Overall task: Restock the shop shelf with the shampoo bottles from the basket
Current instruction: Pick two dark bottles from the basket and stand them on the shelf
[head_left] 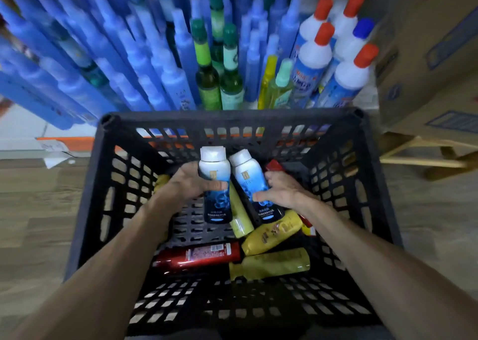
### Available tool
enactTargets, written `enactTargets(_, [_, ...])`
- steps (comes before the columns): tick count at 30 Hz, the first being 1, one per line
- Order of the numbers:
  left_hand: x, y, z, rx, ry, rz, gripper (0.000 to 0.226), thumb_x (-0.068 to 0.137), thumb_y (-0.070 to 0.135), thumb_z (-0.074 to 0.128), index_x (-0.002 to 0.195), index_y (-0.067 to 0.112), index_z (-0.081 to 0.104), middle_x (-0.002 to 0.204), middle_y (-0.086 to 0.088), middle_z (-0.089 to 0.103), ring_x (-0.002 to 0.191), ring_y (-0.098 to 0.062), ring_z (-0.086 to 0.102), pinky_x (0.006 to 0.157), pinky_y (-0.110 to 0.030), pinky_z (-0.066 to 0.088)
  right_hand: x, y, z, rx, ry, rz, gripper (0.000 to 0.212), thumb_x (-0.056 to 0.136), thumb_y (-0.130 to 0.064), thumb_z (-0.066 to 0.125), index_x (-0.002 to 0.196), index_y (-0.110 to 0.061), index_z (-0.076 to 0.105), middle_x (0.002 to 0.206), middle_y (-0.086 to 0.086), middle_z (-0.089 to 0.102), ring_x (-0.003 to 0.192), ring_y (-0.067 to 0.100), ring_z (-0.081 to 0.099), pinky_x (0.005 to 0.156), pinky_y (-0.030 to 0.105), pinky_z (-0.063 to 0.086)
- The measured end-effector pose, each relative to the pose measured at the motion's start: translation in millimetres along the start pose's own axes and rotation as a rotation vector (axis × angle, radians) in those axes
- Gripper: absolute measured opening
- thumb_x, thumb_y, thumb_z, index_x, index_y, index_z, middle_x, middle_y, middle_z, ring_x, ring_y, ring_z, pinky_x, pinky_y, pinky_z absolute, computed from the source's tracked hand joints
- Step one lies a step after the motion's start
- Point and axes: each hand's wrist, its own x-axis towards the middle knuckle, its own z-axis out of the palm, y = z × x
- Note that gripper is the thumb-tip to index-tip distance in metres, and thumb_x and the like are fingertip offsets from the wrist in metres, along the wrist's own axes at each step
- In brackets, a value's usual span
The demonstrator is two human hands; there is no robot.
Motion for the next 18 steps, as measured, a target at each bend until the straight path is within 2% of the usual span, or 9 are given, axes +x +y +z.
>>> enactTargets(3, [-41,27,-8,0.03,0.106,0.024,0.036,0.063,0.014,0.087,0.094,0.015,0.068,0.084,0.0,0.07,0.076,-0.014,0.065,0.072,-0.026,0.053,-53,-17,-22,0.122,0.034,-0.003,0.04,0.075,-0.023,0.083,0.11,-0.015,0.068,0.107,-0.002,0.072,0.1,0.017,0.066,0.091,0.033,0.053])
enactTargets(8, [-145,95,-28,0.051,0.175,0.032,0.04,0.065,0.012,0.086,0.096,0.014,0.06,0.084,0.001,0.064,0.074,-0.01,0.057,0.057,-0.016,0.042,-164,-67,-67,0.284,0.115,0.016,0.042,0.078,-0.019,0.082,0.117,-0.014,0.066,0.113,0.001,0.072,0.102,0.018,0.067,0.094,0.038,0.053])
enactTargets(10, [-191,129,-40,0.064,0.195,0.045,0.043,0.064,0.016,0.088,0.1,0.013,0.063,0.089,-0.002,0.065,0.081,-0.015,0.059,0.062,-0.02,0.043,-211,-93,-93,0.295,0.107,0.005,0.041,0.08,-0.017,0.081,0.117,-0.012,0.064,0.111,0.0,0.071,0.1,0.017,0.066,0.085,0.031,0.052])
enactTargets(14, [-284,207,-69,0.046,0.175,0.008,0.043,0.061,0.016,0.089,0.096,0.014,0.065,0.086,0.001,0.067,0.083,-0.016,0.062,0.067,-0.024,0.048,-306,-156,-154,0.278,0.128,-0.037,0.038,0.081,-0.018,0.08,0.115,-0.014,0.064,0.103,-0.006,0.066,0.077,0.003,0.058,0.056,0.006,0.039])
enactTargets(18, [-367,283,-102,0.028,0.184,-0.067,0.053,0.048,0.028,0.094,0.091,0.018,0.066,0.094,-0.003,0.072,0.089,-0.021,0.067,0.084,-0.04,0.057,-391,-225,-216,0.229,0.137,-0.082,0.038,0.081,-0.022,0.079,0.116,-0.017,0.064,0.1,-0.009,0.062,0.083,0.007,0.056,0.052,0.004,0.037])
